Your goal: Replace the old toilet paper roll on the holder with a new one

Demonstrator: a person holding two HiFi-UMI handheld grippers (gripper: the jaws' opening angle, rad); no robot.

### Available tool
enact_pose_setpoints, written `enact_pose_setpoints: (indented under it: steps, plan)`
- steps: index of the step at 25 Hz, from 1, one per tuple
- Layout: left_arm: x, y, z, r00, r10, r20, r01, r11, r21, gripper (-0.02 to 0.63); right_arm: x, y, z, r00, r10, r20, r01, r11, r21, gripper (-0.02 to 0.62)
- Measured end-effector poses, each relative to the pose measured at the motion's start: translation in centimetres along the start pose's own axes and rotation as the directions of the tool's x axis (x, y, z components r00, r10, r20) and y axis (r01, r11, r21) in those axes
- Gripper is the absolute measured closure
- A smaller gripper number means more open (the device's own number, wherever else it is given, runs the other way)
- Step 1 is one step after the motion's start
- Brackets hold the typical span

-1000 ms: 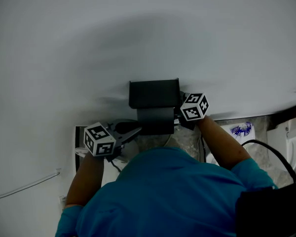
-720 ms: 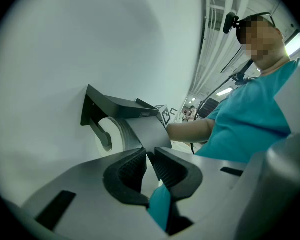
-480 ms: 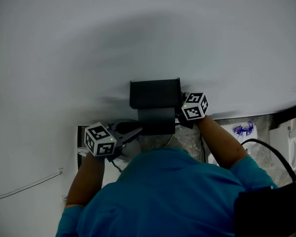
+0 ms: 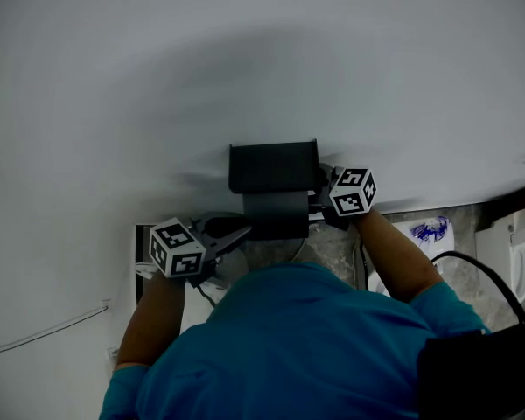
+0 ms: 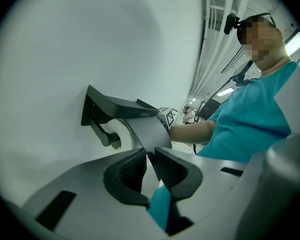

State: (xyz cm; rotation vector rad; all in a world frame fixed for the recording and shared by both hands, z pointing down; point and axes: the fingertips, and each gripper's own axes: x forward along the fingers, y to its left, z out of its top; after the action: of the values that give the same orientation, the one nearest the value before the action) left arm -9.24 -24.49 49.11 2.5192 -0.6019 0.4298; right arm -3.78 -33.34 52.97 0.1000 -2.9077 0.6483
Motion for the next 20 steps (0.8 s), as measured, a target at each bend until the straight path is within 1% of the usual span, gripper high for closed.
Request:
enact_pose_setpoints:
  steps: [4, 9, 20]
  plan:
    - [0.2, 0.0, 0.0, 1.000, -0.002, -0.001, 0.002, 1.000, -0.002, 0.551, -0.2, -0.2, 0.0, 1.000, -0.014, -0.021, 0.014, 1.000, -0.017, 0.161]
    - [0.1, 0.0, 0.0, 1.000, -0.005, 0.004, 0.005, 1.000, -0.003, 0.551, -1.1, -0.2, 0.3, 0.997, -0.048, -0.064, 0.044, 0.997, -0.068, 0.162]
    - [0.3, 0.1, 0.0, 1.000, -0.010, 0.001, 0.010, 1.000, -0.001, 0.551, -4.6, -1.1, -0.2, 0.996, -0.085, -0.021, 0.085, 0.996, -0.018, 0.163]
